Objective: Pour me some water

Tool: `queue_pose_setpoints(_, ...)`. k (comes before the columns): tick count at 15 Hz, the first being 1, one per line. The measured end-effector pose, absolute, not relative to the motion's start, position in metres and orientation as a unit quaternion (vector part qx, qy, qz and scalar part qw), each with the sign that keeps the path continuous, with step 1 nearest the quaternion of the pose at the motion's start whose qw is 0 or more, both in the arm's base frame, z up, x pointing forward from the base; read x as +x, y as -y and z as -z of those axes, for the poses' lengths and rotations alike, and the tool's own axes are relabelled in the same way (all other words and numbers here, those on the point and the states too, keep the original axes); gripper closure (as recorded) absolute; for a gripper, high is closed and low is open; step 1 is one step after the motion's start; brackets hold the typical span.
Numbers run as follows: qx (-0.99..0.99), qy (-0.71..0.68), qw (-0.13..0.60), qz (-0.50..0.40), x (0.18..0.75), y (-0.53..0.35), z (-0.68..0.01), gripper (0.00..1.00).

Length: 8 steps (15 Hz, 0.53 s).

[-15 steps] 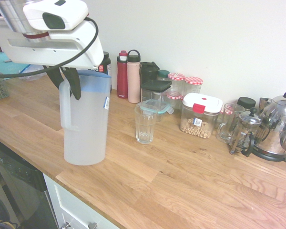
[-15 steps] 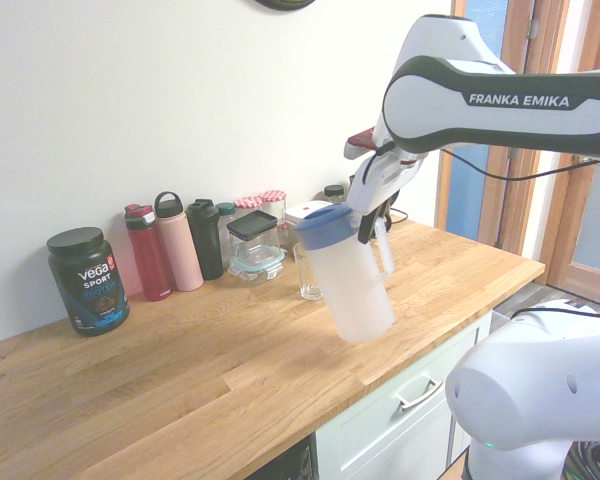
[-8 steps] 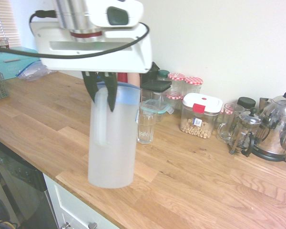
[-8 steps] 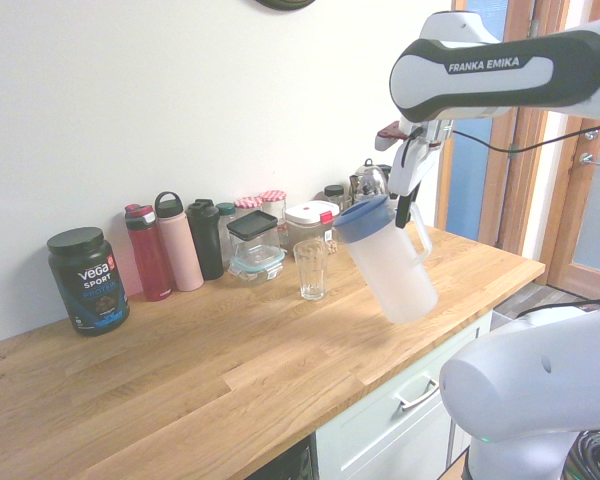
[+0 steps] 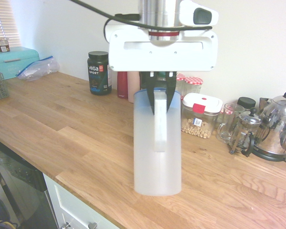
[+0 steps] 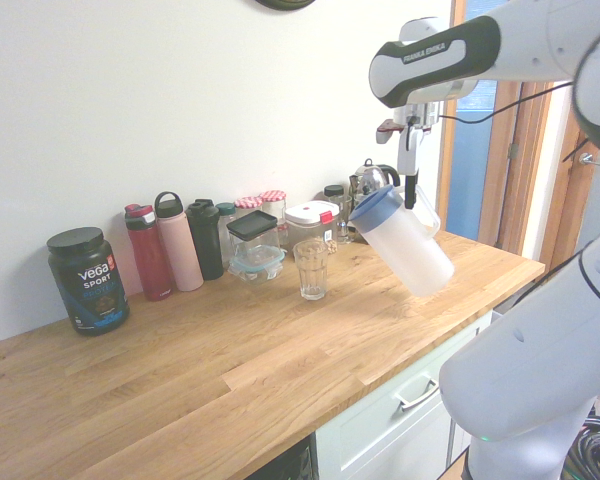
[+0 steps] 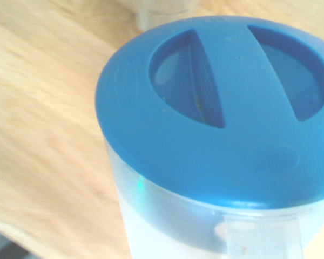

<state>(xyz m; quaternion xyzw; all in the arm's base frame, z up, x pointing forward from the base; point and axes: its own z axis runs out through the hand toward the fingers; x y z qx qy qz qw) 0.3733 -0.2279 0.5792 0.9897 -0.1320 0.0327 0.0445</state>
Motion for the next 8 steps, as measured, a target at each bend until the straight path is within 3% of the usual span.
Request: queue_pose_setpoints(8, 0.994, 0.054, 0.093, -0.006, 0.430, 0.182, -0.571, 1.00)
